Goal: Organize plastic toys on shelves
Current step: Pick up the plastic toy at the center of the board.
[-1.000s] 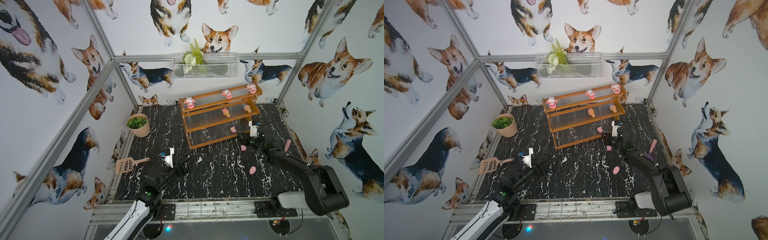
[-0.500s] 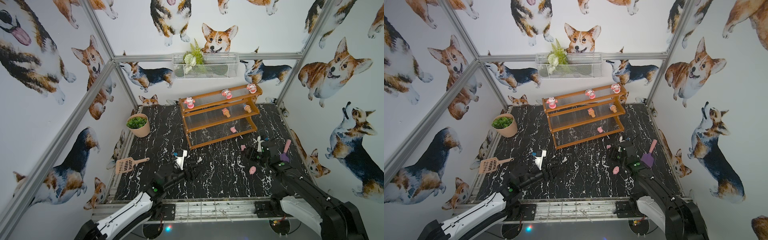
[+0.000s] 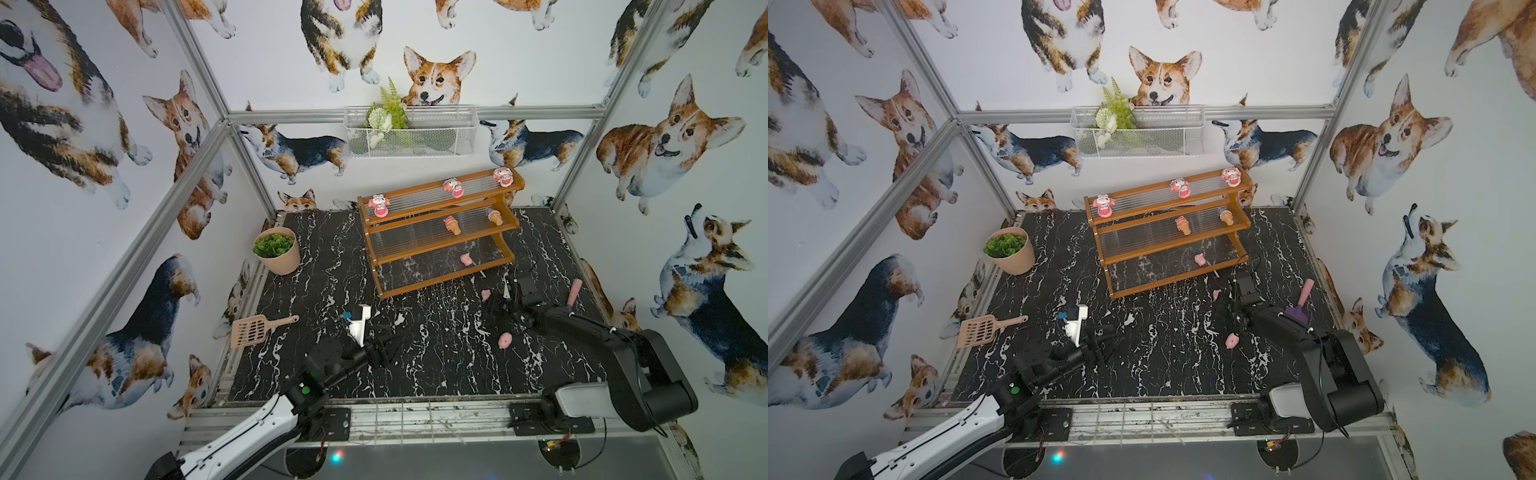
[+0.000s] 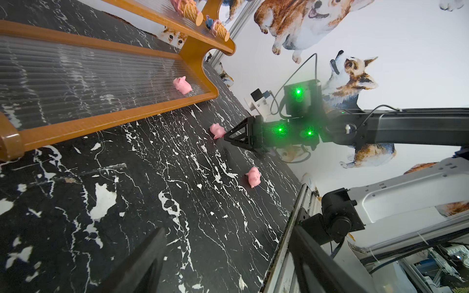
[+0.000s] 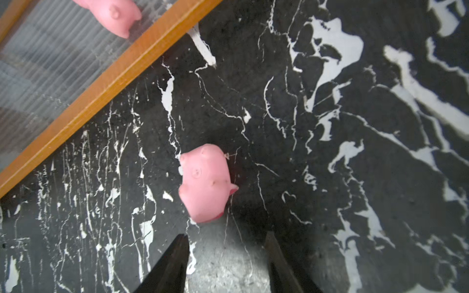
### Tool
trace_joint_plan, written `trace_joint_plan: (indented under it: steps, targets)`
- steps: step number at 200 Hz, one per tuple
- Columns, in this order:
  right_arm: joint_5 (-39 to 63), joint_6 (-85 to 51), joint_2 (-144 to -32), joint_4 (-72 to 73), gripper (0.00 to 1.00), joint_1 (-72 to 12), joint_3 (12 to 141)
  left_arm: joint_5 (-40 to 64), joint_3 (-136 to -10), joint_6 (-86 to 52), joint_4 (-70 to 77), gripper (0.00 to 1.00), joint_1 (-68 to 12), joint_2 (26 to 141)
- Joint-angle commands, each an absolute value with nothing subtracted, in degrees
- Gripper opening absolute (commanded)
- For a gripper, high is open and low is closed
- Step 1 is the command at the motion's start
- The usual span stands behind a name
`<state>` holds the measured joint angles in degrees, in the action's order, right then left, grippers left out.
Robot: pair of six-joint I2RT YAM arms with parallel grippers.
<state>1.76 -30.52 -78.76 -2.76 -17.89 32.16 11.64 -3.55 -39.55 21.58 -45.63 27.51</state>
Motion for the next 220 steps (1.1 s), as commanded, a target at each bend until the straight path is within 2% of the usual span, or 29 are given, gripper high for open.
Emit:
trace_joint_plan:
  steps: [1,76,147,172,220]
  targets:
    - [2.33,-28.54,-80.99,-0.35,0.50,-17.85,34.08,10.75,-2.95,-40.23,19.34,0.80,-45.72,25.34]
    - [2.64,-27.10,-87.82,-0.04,0.44,-16.88,38.09,10.29,-2.74,-40.87,18.88,0.80,-46.36,24.07]
    - [1.69,-24.97,-89.47,-0.53,0.27,-16.79,39.29,10.30,-2.93,-40.52,21.33,0.81,-46.42,27.19]
    - [2.18,-24.22,-88.20,-0.46,0.19,-16.79,38.65,10.29,-3.05,-40.49,22.04,0.80,-46.43,28.11]
    - [6.57,-19.43,-77.88,0.10,0.12,-19.66,34.33,10.27,-3.30,-40.49,24.03,0.81,-46.45,30.45]
